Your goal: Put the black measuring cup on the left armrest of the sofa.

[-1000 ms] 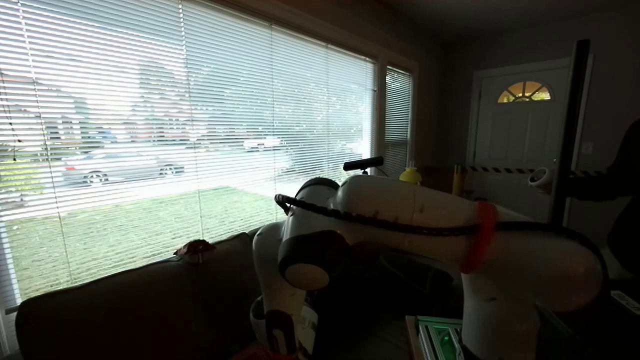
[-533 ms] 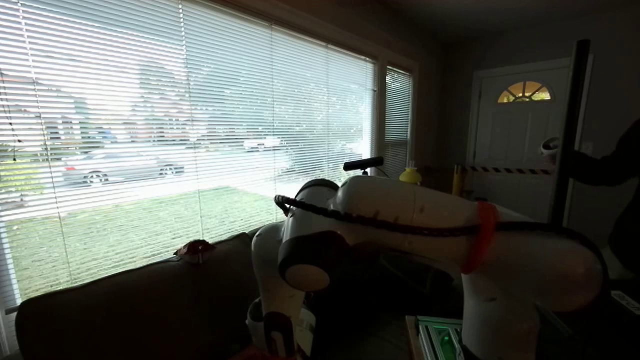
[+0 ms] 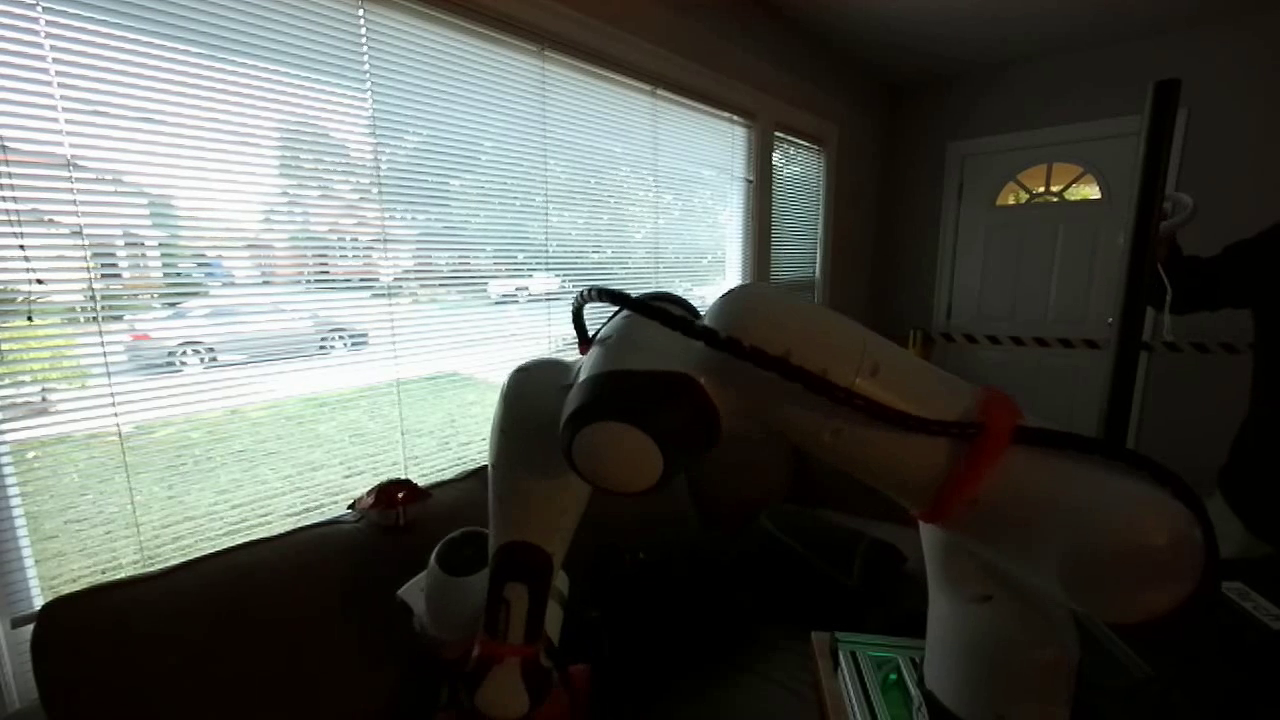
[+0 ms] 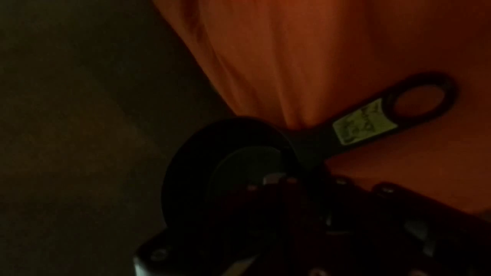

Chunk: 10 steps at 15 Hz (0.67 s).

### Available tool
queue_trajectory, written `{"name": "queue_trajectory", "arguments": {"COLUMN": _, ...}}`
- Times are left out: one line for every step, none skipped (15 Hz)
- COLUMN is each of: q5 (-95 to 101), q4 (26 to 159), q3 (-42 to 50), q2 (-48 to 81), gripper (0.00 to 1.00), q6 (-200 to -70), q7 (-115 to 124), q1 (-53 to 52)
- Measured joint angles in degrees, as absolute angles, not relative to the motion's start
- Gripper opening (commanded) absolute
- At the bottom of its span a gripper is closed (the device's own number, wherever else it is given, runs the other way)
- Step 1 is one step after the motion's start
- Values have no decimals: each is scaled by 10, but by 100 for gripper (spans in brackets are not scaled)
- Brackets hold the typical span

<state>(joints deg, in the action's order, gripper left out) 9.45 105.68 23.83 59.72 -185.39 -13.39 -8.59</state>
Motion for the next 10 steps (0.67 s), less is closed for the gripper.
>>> {"name": "queue_trajectory", "arguments": {"q5": 109, "q4": 1055, "q3": 207, "q2": 574, "gripper": 3, "q6": -1852, "q7": -146, "q1": -67}}
{"name": "queue_trajectory", "arguments": {"q5": 123, "q4": 1053, "q3": 170, "q2": 554, "gripper": 3, "q6": -1848, "q7": -159, "q1": -44}}
{"name": "queue_trajectory", "arguments": {"q5": 135, "q4": 1051, "q3": 128, "q2": 537, "gripper": 3, "q6": -1844, "q7": -172, "q1": -16}}
{"name": "queue_trajectory", "arguments": {"q5": 146, "q4": 1052, "q3": 86, "q2": 525, "gripper": 3, "q6": -1840, "q7": -185, "q1": 13}}
{"name": "queue_trajectory", "arguments": {"q5": 154, "q4": 1053, "q3": 43, "q2": 518, "gripper": 3, "q6": -1837, "q7": -197, "q1": 43}}
{"name": "queue_trajectory", "arguments": {"q5": 160, "q4": 1053, "q3": -1, "q2": 516, "gripper": 3, "q6": -1831, "q7": -211, "q1": 74}}
{"name": "queue_trajectory", "arguments": {"q5": 166, "q4": 1056, "q3": -44, "q2": 517, "gripper": 3, "q6": -1825, "q7": -225, "q1": 106}}
{"name": "queue_trajectory", "arguments": {"q5": 169, "q4": 1060, "q3": -87, "q2": 520, "gripper": 3, "q6": -1815, "q7": -241, "q1": 140}}
{"name": "queue_trajectory", "arguments": {"q5": 171, "q4": 1063, "q3": -129, "q2": 523, "gripper": 3, "q6": -1803, "q7": -260, "q1": 177}}
{"name": "queue_trajectory", "arguments": {"q5": 171, "q4": 1065, "q3": -169, "q2": 528, "gripper": 3, "q6": -1786, "q7": -281, "q1": 214}}
